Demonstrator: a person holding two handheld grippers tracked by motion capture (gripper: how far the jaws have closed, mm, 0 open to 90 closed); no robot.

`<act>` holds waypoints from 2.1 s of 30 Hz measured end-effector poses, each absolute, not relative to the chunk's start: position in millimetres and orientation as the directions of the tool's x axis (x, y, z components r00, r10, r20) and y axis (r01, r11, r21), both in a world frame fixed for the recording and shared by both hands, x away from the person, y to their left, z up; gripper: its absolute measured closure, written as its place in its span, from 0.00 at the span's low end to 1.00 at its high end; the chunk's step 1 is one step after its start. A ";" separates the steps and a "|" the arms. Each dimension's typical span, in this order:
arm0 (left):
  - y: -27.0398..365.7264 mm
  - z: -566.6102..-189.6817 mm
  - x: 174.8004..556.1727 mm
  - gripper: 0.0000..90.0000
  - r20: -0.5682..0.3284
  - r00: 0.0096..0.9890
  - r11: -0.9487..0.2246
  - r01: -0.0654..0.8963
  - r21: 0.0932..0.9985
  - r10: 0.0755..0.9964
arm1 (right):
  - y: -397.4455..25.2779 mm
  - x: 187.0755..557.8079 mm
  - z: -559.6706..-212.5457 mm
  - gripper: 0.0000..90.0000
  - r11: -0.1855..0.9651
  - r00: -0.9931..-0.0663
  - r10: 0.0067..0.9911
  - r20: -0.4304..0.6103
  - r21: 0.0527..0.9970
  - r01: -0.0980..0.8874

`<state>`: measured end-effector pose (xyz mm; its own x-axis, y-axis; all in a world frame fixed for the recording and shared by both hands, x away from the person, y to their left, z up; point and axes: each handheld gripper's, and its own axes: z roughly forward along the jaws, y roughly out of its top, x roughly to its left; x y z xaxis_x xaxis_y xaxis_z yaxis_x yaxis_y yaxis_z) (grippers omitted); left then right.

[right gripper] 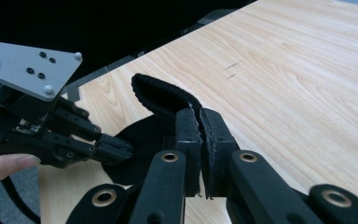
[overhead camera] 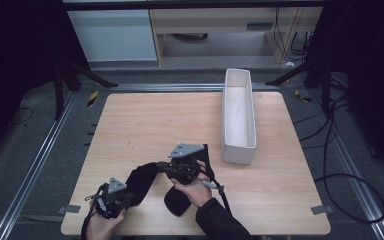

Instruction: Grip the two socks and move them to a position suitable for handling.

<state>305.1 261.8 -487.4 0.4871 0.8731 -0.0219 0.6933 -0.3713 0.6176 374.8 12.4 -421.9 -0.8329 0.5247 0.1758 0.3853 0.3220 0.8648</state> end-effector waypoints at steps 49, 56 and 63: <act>276.4 -487.4 308.5 0.87 0.009 0.553 -0.429 0.637 0.640 0.833 | 48.1 468.2 -499.5 0.72 0.524 -0.720 0.692 -0.056 0.725 0.447; 268.8 -487.7 312.1 0.77 0.016 0.567 -0.430 0.606 0.669 0.823 | 40.0 470.1 -497.5 0.70 0.511 -0.700 0.712 -0.057 0.727 0.460; 278.1 -478.9 305.6 0.66 -0.025 0.527 -0.347 0.595 0.725 0.849 | 31.9 467.5 -483.8 0.62 0.442 -0.700 0.714 -0.009 0.781 0.441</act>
